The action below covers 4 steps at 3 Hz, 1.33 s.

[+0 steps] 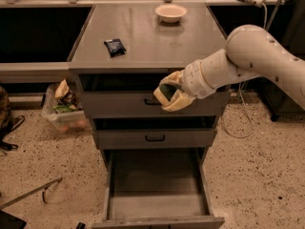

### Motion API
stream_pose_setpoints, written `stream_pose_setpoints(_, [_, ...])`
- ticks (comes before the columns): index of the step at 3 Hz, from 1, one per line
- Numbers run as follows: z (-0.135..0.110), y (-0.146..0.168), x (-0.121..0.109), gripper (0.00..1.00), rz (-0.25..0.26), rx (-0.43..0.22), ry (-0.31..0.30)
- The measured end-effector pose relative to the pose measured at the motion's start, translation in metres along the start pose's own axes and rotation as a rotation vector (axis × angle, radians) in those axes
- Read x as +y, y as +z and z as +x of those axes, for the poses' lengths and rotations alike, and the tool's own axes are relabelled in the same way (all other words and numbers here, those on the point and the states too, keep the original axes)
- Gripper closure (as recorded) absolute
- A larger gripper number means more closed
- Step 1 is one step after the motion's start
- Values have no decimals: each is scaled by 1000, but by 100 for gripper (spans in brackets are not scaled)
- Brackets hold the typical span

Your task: Place sponge into bottom drawer

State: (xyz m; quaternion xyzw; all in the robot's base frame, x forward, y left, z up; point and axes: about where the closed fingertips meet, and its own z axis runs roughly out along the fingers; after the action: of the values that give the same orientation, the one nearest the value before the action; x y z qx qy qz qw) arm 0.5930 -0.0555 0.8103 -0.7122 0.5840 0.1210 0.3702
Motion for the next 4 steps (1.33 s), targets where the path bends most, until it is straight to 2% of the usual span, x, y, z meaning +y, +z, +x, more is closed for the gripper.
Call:
stream_pose_setpoints(1, [10,16,26,100,-4,-12,39])
stream_pose_setpoints(2, [29,46,71,100,20,7,133])
stream_pose_setpoints(3, [53,114,127,100,-34,2,223])
stream_pose_setpoints(4, [68,173,156,100,-72,-40,287])
